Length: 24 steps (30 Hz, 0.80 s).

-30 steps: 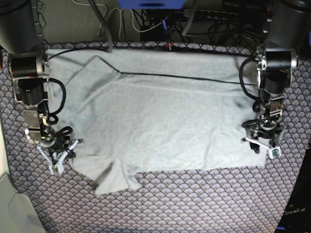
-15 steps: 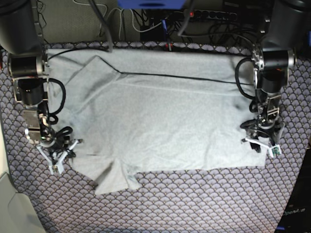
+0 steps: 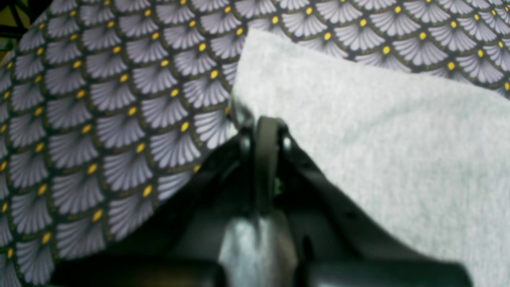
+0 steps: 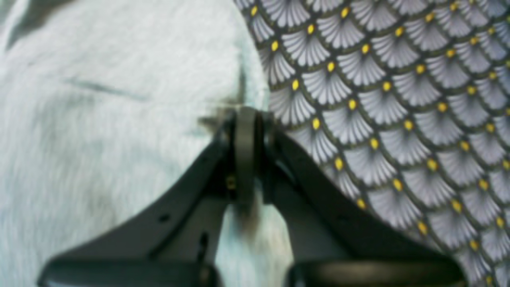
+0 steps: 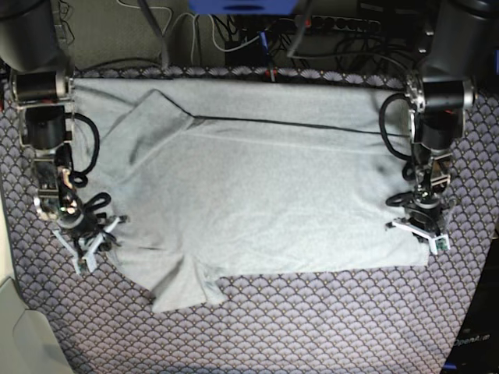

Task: Fold the T-shirt properly
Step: 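Grasp the hem edge with both grippers, then lift the hem with both grippers and fold it over onto the folded shoulder edge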

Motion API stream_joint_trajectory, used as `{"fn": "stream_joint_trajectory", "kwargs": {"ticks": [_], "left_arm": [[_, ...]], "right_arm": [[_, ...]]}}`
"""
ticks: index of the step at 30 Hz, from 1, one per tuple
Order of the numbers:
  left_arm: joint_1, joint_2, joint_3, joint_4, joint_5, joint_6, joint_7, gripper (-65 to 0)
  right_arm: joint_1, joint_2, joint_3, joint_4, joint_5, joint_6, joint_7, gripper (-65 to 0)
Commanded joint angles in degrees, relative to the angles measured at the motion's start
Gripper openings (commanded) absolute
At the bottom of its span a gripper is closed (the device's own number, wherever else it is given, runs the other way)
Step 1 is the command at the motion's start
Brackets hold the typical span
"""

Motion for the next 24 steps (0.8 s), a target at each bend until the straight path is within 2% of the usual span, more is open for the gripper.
{"fn": "stream_joint_trajectory", "kwargs": {"ticks": [1,5,14,17,20,24], "left_arm": [[-1.0,-1.4,-0.1,0.4,-0.2,0.6,0.2,-64.5],[-0.9,-1.7,-0.3,0.4,-0.3,0.4,0.2,-64.5],[0.9,-1.6,-0.4,3.3,-0.4,0.2,0.4,-64.5],[5.2,-1.7,-0.5,13.0,-0.4,0.3,6.1,-64.5],[9.7,-1.7,-1.1,25.8,-0.4,0.4,12.6,-64.5],[11.7,-1.1,-6.1,31.6,-0.4,0.5,15.6,-64.5]], "right_arm": [[0.6,1.1,1.1,3.3,0.6,0.1,0.0,-65.0],[-2.9,1.1,3.5,12.5,0.6,0.1,-5.0,-65.0],[-11.6,1.4,4.1,27.8,0.6,0.1,-9.7,-65.0],[-14.0,1.4,4.2,30.6,0.6,-0.1,-9.7,-65.0],[-15.7,1.0,7.9,32.3,0.6,0.1,-9.8,-65.0],[-15.8,0.6,8.6,32.7,0.6,0.2,-11.3,-65.0]]}}
